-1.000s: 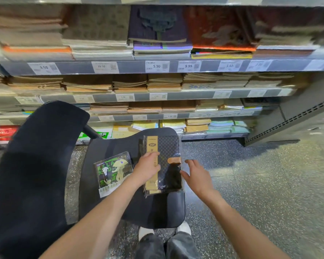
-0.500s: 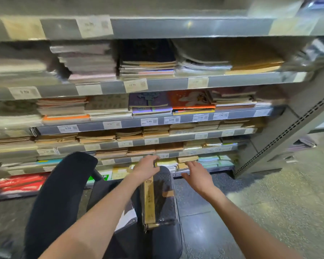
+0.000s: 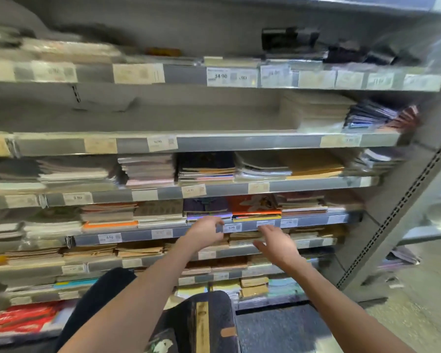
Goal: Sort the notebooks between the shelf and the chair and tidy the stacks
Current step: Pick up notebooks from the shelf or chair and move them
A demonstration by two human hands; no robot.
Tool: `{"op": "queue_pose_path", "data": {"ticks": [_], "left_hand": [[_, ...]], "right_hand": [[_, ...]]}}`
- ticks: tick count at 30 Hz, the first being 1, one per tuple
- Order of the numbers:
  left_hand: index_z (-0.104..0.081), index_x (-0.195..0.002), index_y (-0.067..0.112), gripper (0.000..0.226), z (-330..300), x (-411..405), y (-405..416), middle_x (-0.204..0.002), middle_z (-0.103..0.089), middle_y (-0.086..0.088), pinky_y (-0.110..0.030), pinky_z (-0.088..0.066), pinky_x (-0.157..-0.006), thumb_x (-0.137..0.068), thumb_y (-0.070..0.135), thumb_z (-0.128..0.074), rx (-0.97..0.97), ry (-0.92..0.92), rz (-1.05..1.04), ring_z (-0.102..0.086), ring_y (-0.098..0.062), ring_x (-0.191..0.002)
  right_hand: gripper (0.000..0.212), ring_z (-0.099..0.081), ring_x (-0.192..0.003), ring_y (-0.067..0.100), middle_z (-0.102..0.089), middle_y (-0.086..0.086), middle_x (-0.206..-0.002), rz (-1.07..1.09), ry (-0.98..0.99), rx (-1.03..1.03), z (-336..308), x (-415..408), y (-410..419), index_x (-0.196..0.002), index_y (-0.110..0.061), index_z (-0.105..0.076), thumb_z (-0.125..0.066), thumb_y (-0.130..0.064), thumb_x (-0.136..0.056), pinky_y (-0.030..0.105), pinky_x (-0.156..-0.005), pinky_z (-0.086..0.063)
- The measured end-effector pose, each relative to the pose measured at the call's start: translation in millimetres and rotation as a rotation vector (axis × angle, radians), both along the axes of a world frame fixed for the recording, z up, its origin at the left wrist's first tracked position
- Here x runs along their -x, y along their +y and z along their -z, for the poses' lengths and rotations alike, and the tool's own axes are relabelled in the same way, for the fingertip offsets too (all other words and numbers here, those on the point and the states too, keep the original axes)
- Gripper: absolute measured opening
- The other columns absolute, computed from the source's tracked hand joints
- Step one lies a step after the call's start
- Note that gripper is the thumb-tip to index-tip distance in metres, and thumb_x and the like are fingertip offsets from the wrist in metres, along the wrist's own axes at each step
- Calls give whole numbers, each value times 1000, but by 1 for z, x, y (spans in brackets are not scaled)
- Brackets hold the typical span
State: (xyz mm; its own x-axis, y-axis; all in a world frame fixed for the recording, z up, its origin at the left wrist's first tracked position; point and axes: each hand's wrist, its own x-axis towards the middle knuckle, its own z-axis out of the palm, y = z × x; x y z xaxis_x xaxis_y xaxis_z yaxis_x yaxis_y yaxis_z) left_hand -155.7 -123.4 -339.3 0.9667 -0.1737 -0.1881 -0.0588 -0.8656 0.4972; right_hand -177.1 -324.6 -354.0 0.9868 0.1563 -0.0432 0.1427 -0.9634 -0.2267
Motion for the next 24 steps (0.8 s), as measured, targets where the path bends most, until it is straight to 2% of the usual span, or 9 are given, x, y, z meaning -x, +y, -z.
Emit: {"op": "queue_pose_path", "data": {"ticks": [5, 8, 13, 18, 21, 24], "left_hand": [[-53, -126, 25, 39, -57, -9, 12, -127, -57, 2, -34, -48, -94, -87, 28, -57, -51, -116, -8, -55, -16, -112], [-54, -124, 25, 38, -94, -16, 16, -128, -55, 2, -34, -46, -95, -87, 26, -55, -55, -191, 7, -54, -16, -114], [-51, -125, 30, 38, -158, -29, 20, -129, -53, 2, -34, -45, -93, -88, 32, -53, -100, -273, 30, -51, -17, -115], [-50, -128, 29, 41, -211, -50, 10, -131, -52, 4, -35, -42, -97, -88, 34, -54, -104, -374, 76, -48, -16, -120], [-49, -127, 32, 41, -235, -71, -1, -131, -51, 4, -35, -42, -95, -87, 35, -55, -114, -434, 86, -46, -15, -121], [-49, -128, 31, 40, -260, -93, -12, -133, -50, 6, -34, -42, -94, -88, 35, -54, -108, -528, 89, -45, -12, -123]], "right_hand": [[46, -38, -130, 17, -44, -1, -141, -18, -94, -19, -56, -11, 1, -136, -22, -42, -50, -37, -93, 37, -104, -37], [43, -45, -123, 18, -48, 0, -136, -26, -141, -21, -88, -18, 4, -133, -21, -44, -49, -39, -94, 35, -99, -40], [52, -42, -129, 18, -42, 1, -144, -59, -190, -23, -145, -31, 5, -139, -20, -38, -50, -39, -93, 34, -101, -40], [52, -42, -128, 17, -44, 1, -141, -94, -313, -30, -197, -60, -1, -138, -19, -39, -50, -41, -93, 33, -103, -38], [53, -38, -132, 16, -42, 1, -144, -128, -366, -32, -221, -83, -6, -139, -17, -39, -50, -41, -93, 32, -106, -35], [51, -41, -129, 17, -46, 2, -141, -161, -461, -35, -247, -108, -14, -136, -16, -43, -53, -39, -92, 32, -104, -37]]}}
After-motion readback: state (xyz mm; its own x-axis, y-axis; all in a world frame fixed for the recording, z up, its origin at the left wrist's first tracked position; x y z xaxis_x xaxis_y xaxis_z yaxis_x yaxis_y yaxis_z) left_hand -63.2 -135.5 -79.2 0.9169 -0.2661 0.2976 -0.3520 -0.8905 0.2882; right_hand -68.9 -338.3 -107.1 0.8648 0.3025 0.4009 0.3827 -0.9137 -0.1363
